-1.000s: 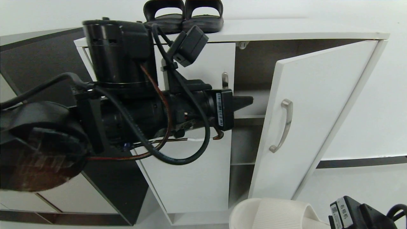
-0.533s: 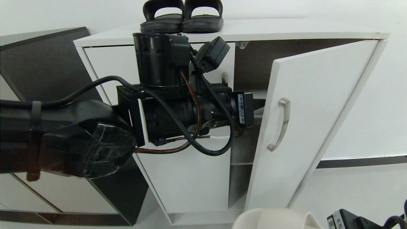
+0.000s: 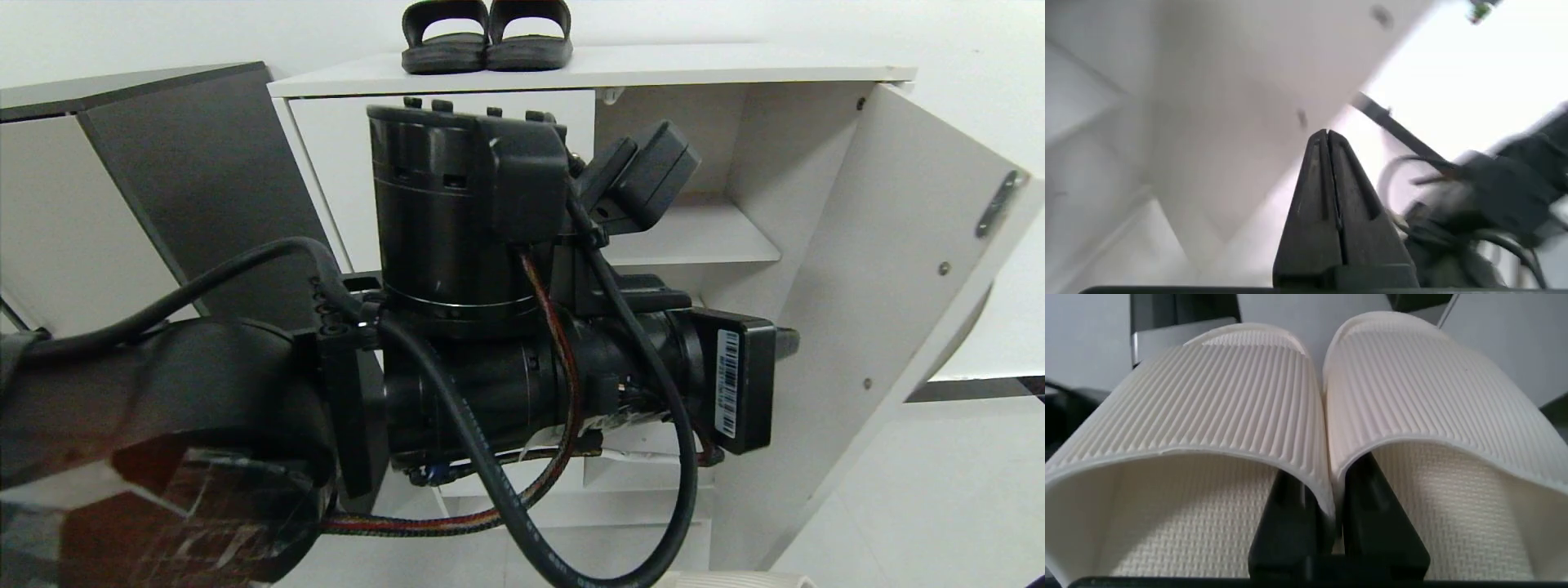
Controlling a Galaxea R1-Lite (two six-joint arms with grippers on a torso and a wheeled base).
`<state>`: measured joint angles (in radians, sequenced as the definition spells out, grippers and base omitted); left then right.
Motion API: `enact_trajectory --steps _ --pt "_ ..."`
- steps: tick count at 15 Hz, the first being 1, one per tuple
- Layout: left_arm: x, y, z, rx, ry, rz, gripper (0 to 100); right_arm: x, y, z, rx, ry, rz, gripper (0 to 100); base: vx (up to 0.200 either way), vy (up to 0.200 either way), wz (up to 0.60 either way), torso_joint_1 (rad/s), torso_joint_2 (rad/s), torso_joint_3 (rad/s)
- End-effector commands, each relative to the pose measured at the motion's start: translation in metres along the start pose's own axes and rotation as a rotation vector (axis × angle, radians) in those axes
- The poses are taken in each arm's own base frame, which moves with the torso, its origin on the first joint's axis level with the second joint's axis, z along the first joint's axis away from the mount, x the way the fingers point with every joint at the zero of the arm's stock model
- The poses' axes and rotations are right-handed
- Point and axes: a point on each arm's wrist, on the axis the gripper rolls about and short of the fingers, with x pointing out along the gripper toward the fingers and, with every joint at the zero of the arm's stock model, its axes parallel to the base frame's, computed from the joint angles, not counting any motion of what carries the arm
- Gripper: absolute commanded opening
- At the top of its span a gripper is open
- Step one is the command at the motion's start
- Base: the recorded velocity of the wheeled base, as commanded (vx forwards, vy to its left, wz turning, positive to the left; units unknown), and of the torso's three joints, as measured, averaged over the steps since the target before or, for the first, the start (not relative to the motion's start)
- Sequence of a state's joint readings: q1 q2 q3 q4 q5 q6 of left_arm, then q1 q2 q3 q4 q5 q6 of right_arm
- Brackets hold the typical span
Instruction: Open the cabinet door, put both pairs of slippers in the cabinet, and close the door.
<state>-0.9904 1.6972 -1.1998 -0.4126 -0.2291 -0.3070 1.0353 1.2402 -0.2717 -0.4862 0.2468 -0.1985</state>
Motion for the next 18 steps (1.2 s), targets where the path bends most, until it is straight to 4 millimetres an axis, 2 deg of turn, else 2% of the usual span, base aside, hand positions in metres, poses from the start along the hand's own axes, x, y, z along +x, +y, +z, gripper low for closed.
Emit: enact_trajectory --steps 1,2,3,4,5,6,8,10,12,13,15,16,18 --pt "-0.014 0.015 0.011 0.0 -0.04 0.061 0 0.005 -0.009 0.006 0.04 0.001 -0.038 0 -0.2 0.0 0.0 0.002 0.0 0.002" --pt "-0.029 0.025 0.02 0.001 -0.081 0.125 0 0.01 -0.016 0.007 0.094 0.016 -0.078 0 0.0 0.0 0.0 0.0 0.0 0.0" --pt "-0.056 0.038 0.035 0.009 -0.159 0.246 0 0.017 -0.026 0.016 0.165 0.012 -0.163 0 0.0 0.0 0.0 0.0 0.0 0.0" --pt "-0.056 0.038 0.035 0.009 -0.159 0.246 0 0.017 -0.026 0.016 0.165 0.012 -0.163 0 0.0 0.0 0.0 0.0 0.0 0.0" --pt "-0.117 0.032 0.045 0.024 -0.274 0.417 0 0.028 -0.042 0.042 0.311 -0.045 -0.394 0 0.0 0.0 0.0 0.0 0.0 0.0" --pt "-0.15 0.021 0.038 0.062 -0.294 0.533 0 0.035 -0.051 0.057 0.391 -0.104 -0.492 0 0.0 0.0 0.0 0.0 0.0 0.0" --pt "-0.206 0.004 0.011 0.095 -0.256 0.878 0 0.05 -0.066 0.066 0.533 -0.144 -0.643 0 0.0 0.0 0.0 0.0 0.0 0.0" --pt "-0.276 -0.006 -0.039 0.094 -0.237 1.146 0 0.065 -0.088 0.067 0.551 -0.135 -0.874 0 0.0 0.0 0.0 0.0 0.0 0.0" --pt "-0.309 -0.013 -0.094 0.056 -0.274 1.414 0 0.069 -0.093 0.066 0.537 -0.119 -0.932 0 0.0 0.0 0.0 0.0 0.0 0.0" --pt "-0.315 -0.013 -0.123 0.049 -0.266 1.491 0 0.069 -0.092 0.065 0.529 -0.109 -0.931 0 0.0 0.0 0.0 0.0 0.0 0.0" --pt "-0.325 -0.018 -0.17 0.055 -0.314 1.521 0 0.07 -0.09 0.06 0.527 -0.09 -0.931 0 0.0 0.0 0.0 0.0 0.0 0.0" --pt "-0.326 -0.017 -0.185 0.057 -0.314 1.546 0 0.071 -0.09 0.058 0.527 -0.08 -0.931 0 0.0 0.0 0.0 0.0 0.0 0.0" --pt "-0.327 -0.022 -0.214 0.126 -0.324 1.739 0 0.073 -0.091 0.056 0.525 -0.079 -0.931 0 0.0 0.0 0.0 0.0 0.0 0.0"
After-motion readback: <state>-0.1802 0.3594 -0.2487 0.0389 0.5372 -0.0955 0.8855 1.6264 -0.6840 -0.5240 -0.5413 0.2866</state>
